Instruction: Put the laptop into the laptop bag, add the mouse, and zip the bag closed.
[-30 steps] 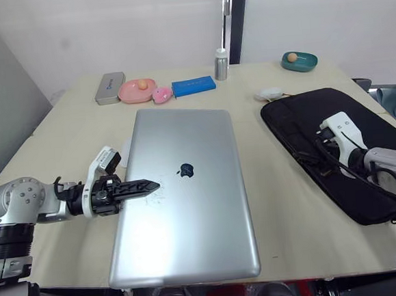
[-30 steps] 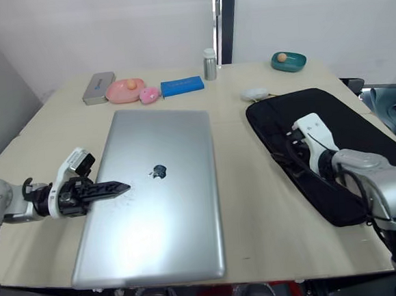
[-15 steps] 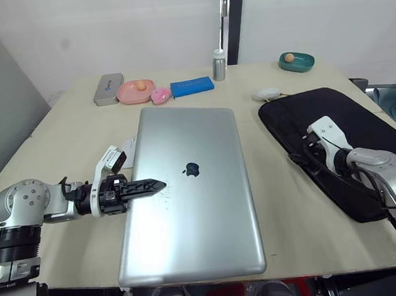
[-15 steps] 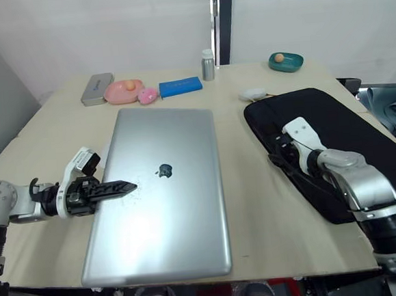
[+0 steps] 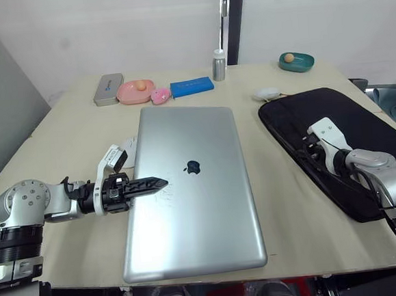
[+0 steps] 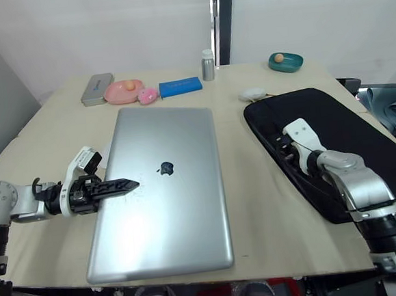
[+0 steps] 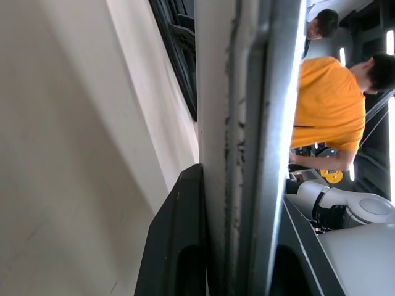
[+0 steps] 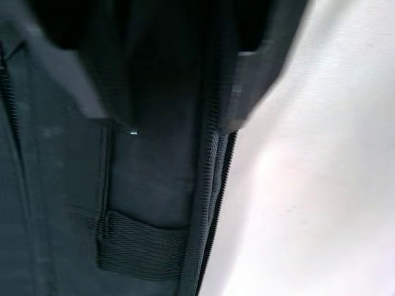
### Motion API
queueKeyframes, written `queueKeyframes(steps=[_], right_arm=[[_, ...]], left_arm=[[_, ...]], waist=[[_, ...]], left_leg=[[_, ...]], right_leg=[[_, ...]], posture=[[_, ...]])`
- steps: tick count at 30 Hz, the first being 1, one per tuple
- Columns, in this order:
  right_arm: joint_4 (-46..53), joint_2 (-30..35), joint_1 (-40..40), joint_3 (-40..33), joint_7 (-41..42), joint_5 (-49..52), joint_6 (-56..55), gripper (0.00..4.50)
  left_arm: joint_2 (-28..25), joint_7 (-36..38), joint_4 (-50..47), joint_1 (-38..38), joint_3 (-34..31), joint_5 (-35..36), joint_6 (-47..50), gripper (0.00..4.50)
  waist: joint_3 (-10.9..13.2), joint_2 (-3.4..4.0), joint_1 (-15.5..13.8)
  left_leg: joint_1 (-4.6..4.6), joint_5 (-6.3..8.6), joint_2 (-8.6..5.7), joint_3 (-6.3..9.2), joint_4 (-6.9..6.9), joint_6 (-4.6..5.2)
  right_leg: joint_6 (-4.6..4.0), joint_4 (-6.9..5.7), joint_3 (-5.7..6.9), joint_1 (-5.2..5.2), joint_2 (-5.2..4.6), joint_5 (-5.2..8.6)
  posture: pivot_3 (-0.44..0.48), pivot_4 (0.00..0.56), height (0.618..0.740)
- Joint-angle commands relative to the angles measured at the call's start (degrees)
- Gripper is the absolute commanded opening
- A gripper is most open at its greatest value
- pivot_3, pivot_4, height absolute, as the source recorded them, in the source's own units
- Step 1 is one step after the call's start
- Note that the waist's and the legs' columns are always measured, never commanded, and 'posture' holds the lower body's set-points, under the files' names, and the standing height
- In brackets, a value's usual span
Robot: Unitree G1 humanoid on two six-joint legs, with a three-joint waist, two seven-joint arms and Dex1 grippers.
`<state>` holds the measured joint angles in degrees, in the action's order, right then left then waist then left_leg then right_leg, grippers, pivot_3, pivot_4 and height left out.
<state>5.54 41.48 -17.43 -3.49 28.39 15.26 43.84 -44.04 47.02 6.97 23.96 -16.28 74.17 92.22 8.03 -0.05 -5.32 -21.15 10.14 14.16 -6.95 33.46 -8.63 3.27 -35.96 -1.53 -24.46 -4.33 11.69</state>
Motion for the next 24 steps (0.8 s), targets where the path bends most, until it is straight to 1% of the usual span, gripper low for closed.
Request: queueKeyframes(steps=[1, 3, 11, 17, 24], right_arm=[[-0.3, -0.3, 0.3, -1.2, 0.4, -0.5, -1.0, 0.58], [-0.6, -0.4, 0.4, -1.3, 0.4, -0.6, -1.2, 0.02], [0.3, -1.4, 0.6, -1.9, 0.4, 0.2, -0.8, 0.02], [4.1, -3.4, -0.1, -5.3, 1.7, 5.3, 3.4, 0.02], [5.5, -2.6, 0.1, -7.0, 1.3, 5.9, 4.5, 0.02]], left_arm=[[0.4, 0.4, -0.4, 2.7, -4.9, 5.0, 0.3, 0.3], [0.5, -0.3, -0.4, 2.6, -5.3, 5.5, 0.3, 0.3], [0.7, -2.7, -0.5, 2.3, -5.8, 7.9, 0.3, 0.3], [1.5, -4.2, -0.3, 2.4, -5.6, 8.6, 0.2, 0.3], [3.6, -5.8, -0.1, 2.3, -5.0, 9.4, -0.2, 0.3]], waist=[[0.0, 0.0, 0.0], [0.0, -0.01, 0.0], [0.0, -0.01, 0.1], [0.0, -0.01, 0.1], [0.0, 0.0, 0.0]], left_leg=[[0.0, 0.0, 0.0, 0.0, 0.01, 0.0], [0.0, 0.01, 0.0, 0.01, 0.04, -0.02], [0.0, 0.03, 0.0, 0.01, 0.08, -0.04], [0.0, 0.02, 0.0, 0.02, 0.08, -0.04], [-0.01, 0.03, 0.0, 0.02, 0.08, -0.04]], right_leg=[[0.0, -0.02, 0.0, 0.0, 0.0, 0.0], [0.0, -0.03, 0.0, 0.0, 0.0, 0.0], [0.0, -0.08, -0.01, 0.01, 0.0, 0.0], [0.0, -0.08, -0.01, 0.0, 0.0, 0.0], [0.0, -0.07, -0.01, 0.0, 0.0, 0.0]], posture=[[0.0, 0.15, 0.74], [0.0, 0.15, 0.74], [0.0, 0.15, 0.74], [0.0, 0.15, 0.74], [0.0, 0.15, 0.74]])
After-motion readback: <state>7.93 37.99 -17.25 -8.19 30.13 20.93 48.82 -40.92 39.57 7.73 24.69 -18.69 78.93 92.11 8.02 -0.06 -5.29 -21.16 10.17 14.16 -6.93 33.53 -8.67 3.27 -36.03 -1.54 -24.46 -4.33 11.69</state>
